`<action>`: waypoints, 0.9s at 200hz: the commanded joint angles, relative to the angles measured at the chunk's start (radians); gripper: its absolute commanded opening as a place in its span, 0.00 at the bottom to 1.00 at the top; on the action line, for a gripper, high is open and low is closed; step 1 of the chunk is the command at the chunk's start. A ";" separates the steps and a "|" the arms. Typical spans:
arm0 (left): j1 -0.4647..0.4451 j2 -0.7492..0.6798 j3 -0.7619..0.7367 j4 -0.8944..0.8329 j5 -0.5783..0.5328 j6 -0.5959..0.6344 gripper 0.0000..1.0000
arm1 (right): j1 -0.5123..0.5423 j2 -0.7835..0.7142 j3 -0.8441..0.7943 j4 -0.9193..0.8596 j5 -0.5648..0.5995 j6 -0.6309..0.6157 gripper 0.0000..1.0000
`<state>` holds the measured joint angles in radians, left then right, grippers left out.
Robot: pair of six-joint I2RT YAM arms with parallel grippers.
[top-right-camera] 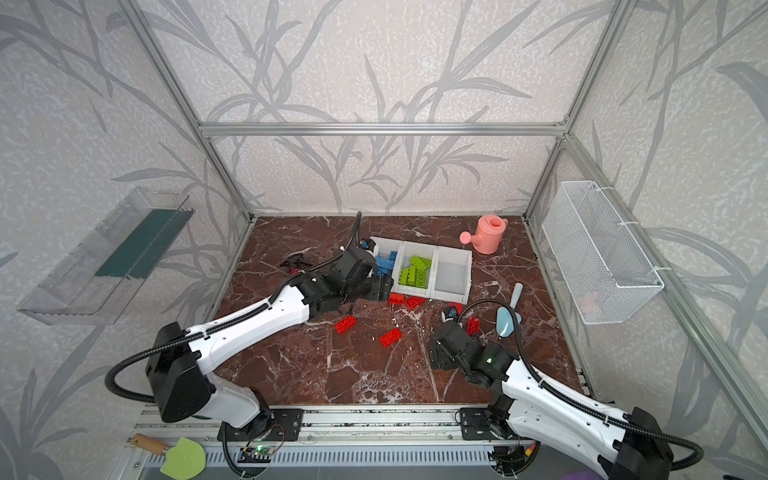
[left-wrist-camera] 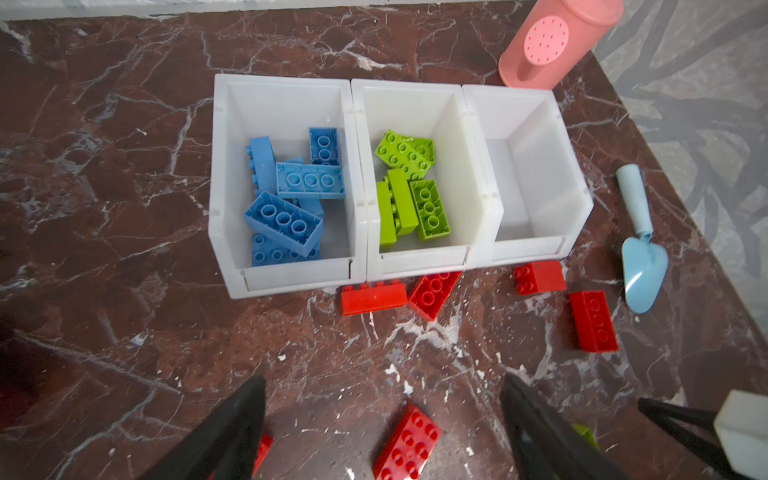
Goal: Sort the legos into containers by color
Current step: 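Withdraw the left gripper and move the right gripper over a green brick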
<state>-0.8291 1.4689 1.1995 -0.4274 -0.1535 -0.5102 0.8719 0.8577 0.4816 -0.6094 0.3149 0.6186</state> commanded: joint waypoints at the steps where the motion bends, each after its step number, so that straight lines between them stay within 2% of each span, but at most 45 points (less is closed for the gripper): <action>1: -0.011 -0.113 -0.083 0.043 -0.056 -0.037 0.96 | 0.040 0.052 0.024 -0.027 0.055 0.099 0.99; 44: -0.016 -0.298 -0.259 0.045 -0.070 -0.082 0.97 | 0.058 0.114 0.005 0.012 0.015 0.122 0.99; 87: -0.016 -0.405 -0.372 0.029 -0.096 -0.111 0.96 | 0.061 0.156 -0.005 0.027 -0.028 0.139 1.00; 145: -0.016 -0.453 -0.431 0.006 -0.113 -0.131 0.95 | 0.070 0.223 -0.021 0.051 -0.063 0.172 0.92; 180: -0.016 -0.456 -0.446 0.002 -0.119 -0.137 0.95 | 0.076 0.266 -0.013 0.056 -0.077 0.182 0.83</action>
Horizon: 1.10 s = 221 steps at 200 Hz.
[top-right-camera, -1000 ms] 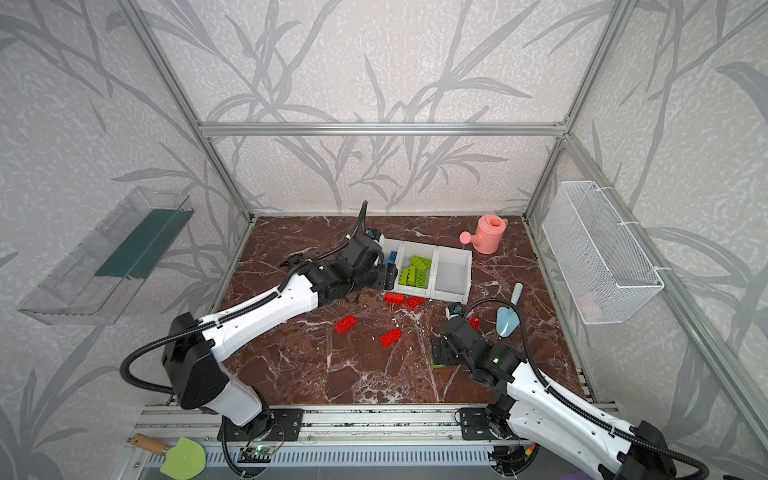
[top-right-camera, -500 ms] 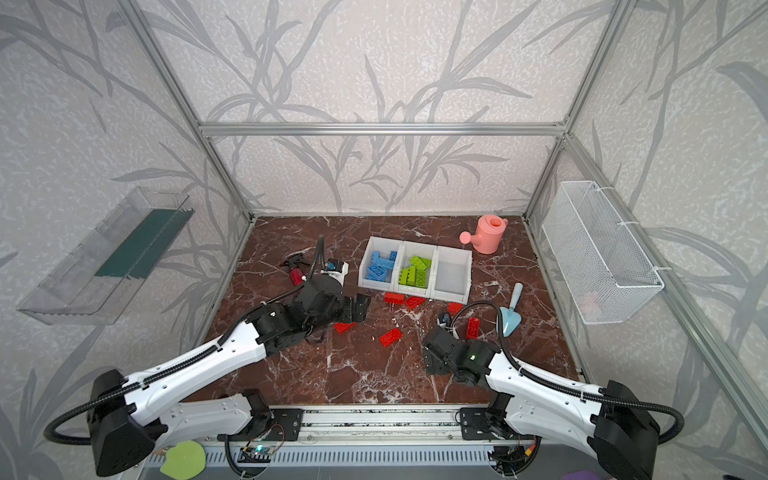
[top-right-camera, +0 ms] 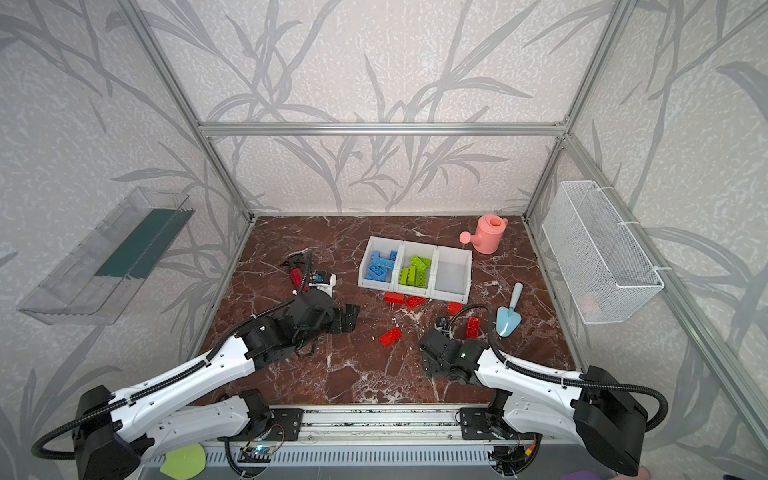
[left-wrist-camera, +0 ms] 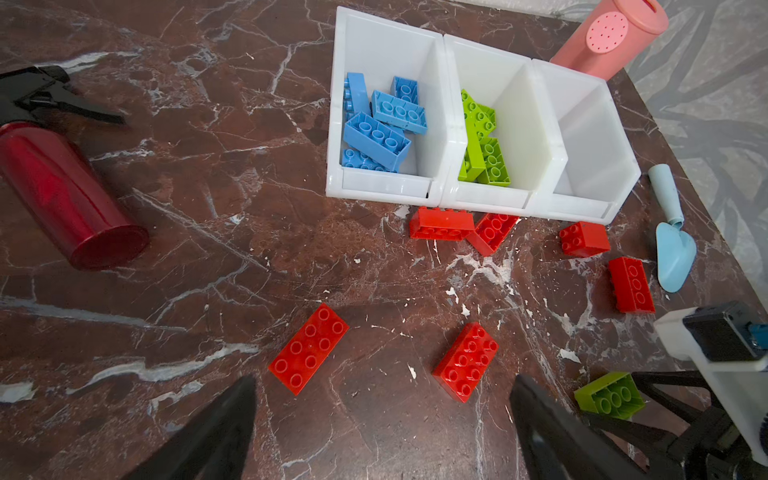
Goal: Sort the legos into containers by color
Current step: 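Withdraw the left gripper and move the right gripper over a green brick, then grasp the green brick with the right gripper and drop it in the middle compartment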
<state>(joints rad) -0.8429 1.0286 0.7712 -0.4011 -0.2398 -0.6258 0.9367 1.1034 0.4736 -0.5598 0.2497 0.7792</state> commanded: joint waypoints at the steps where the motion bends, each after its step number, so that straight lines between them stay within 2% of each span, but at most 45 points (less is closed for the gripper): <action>1: -0.002 -0.016 -0.019 -0.025 -0.033 -0.021 0.95 | 0.011 0.021 -0.006 0.007 -0.011 0.021 0.82; 40: -0.003 -0.021 -0.029 -0.050 -0.053 -0.023 0.94 | 0.014 0.041 0.002 0.016 -0.007 0.017 0.72; 71: -0.002 -0.047 -0.046 -0.066 -0.059 -0.029 0.94 | 0.014 0.047 0.021 0.007 -0.007 0.006 0.60; 125: -0.002 -0.091 -0.065 -0.094 -0.095 -0.037 0.94 | 0.009 0.023 0.102 -0.003 0.004 -0.067 0.59; 169: -0.002 -0.101 -0.087 -0.142 -0.115 -0.046 0.94 | -0.104 0.081 0.282 -0.009 -0.082 -0.221 0.59; 221: -0.002 -0.153 -0.147 -0.158 -0.115 -0.079 0.94 | -0.272 0.252 0.536 -0.001 -0.163 -0.339 0.59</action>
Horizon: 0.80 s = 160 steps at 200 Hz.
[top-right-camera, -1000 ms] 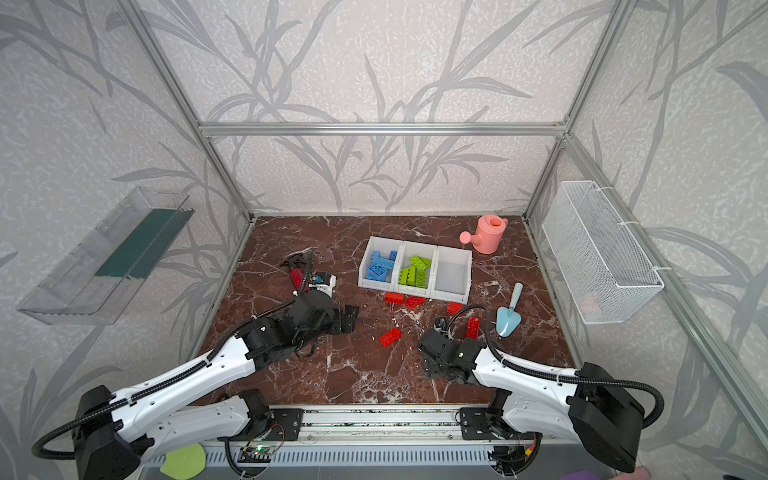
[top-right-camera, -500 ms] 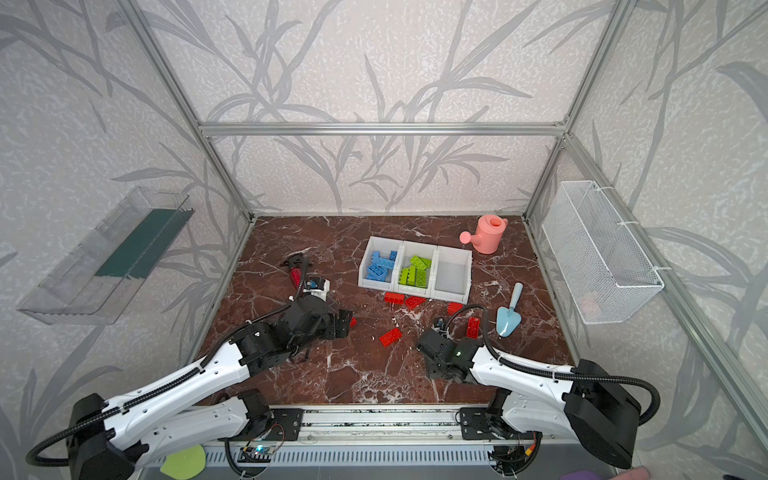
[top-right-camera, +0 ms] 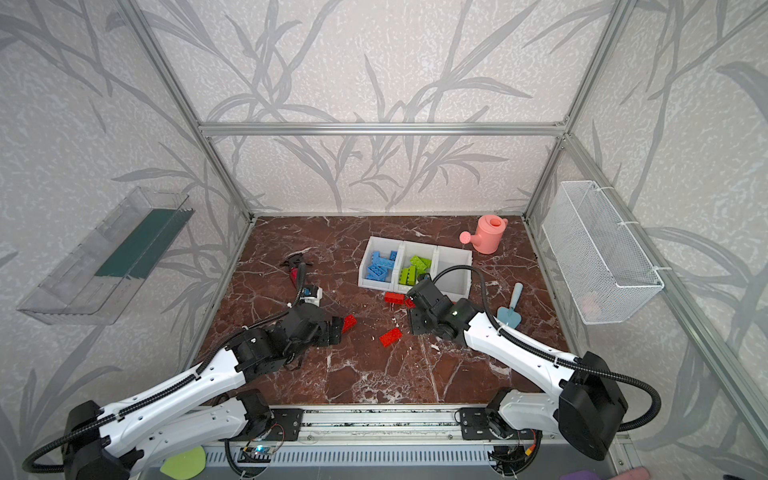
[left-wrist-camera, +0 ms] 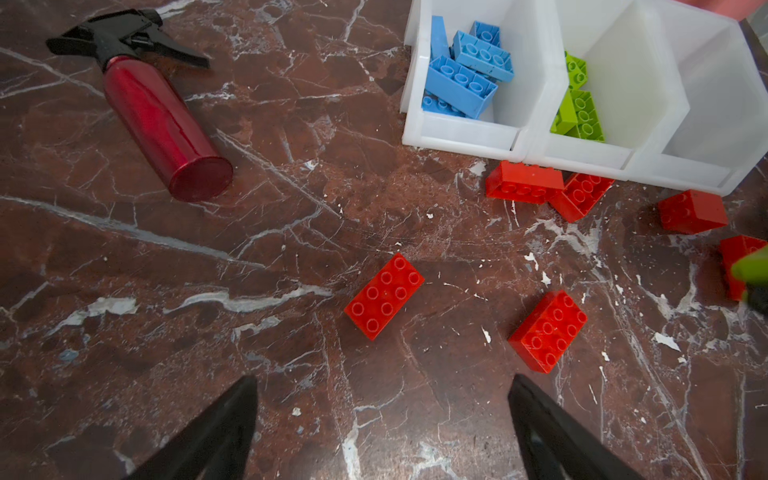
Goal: Sort the legos into containers by color
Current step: 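Grasp the green brick with the right gripper and drop it in the middle compartment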
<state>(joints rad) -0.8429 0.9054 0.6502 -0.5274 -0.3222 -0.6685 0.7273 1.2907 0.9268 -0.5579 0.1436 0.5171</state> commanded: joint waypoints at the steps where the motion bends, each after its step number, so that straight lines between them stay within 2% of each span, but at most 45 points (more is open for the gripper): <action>1: -0.002 -0.030 -0.027 -0.032 -0.033 -0.037 0.94 | -0.064 0.069 0.085 -0.001 -0.059 -0.078 0.59; 66: -0.002 -0.034 -0.091 -0.014 -0.038 -0.057 0.94 | -0.218 0.355 0.378 -0.014 -0.149 -0.153 0.59; 134: -0.001 -0.021 -0.124 0.001 -0.035 -0.066 0.94 | -0.275 0.571 0.579 -0.056 -0.164 -0.183 0.60; 147: -0.001 -0.019 -0.126 0.004 -0.037 -0.063 0.94 | -0.277 0.587 0.597 -0.057 -0.161 -0.184 0.61; 160: -0.001 -0.015 -0.128 0.010 -0.037 -0.061 0.94 | -0.278 0.598 0.607 -0.056 -0.158 -0.186 0.68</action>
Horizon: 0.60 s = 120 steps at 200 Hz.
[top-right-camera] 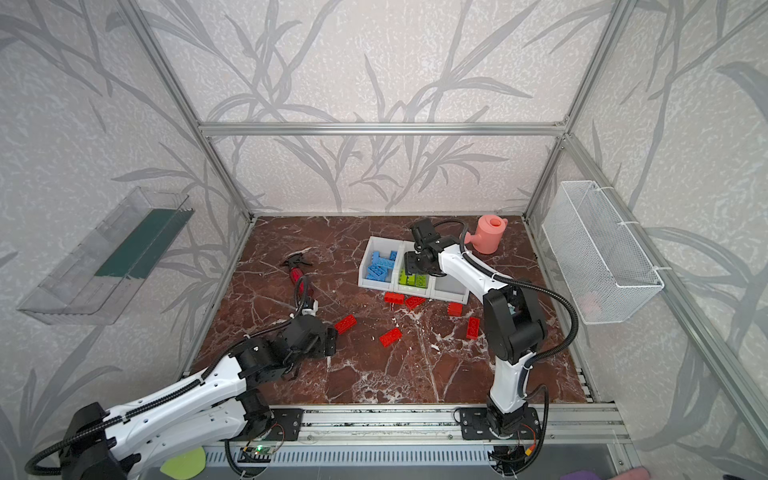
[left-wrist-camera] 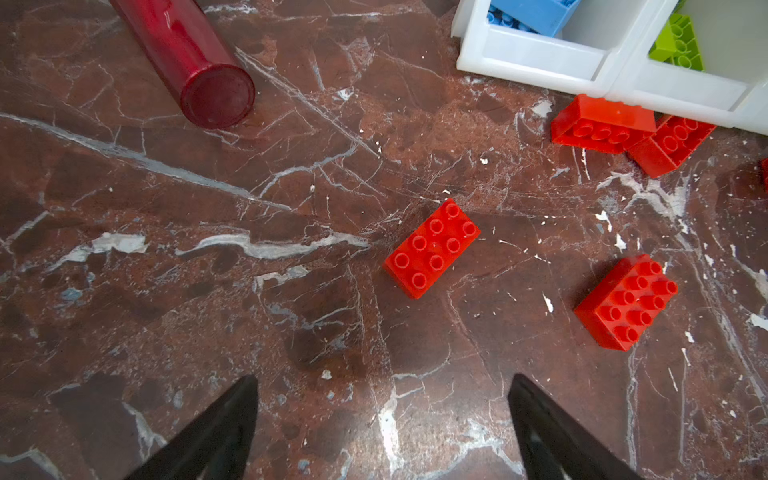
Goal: Sort the legos into containers by color
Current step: 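Grasp the green brick with the right gripper and drop it in the middle compartment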
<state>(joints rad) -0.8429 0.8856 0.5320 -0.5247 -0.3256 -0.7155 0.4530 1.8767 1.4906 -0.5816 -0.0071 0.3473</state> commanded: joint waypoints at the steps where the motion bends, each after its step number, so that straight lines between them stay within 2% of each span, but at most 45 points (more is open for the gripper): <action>1: 0.000 0.005 -0.010 0.008 -0.033 -0.013 0.94 | -0.003 0.013 0.044 -0.032 -0.007 -0.016 0.68; 31: 0.001 0.024 -0.010 0.017 -0.026 -0.009 0.94 | -0.005 0.027 0.054 -0.035 -0.002 -0.020 0.80; 55: 0.001 0.049 -0.009 0.035 -0.004 -0.001 0.94 | -0.007 0.018 0.053 -0.037 0.004 -0.022 0.86; 87: 0.001 0.131 0.006 0.061 0.046 0.008 0.93 | -0.007 -0.030 0.028 -0.034 -0.001 -0.022 0.86; 120: 0.003 0.261 0.050 0.067 0.057 0.028 0.90 | -0.007 -0.133 -0.079 0.031 -0.028 -0.016 0.86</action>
<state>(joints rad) -0.8425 1.0737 0.5365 -0.4690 -0.2760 -0.7055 0.4503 1.8454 1.4742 -0.5804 -0.0101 0.3382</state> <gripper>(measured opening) 0.913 0.864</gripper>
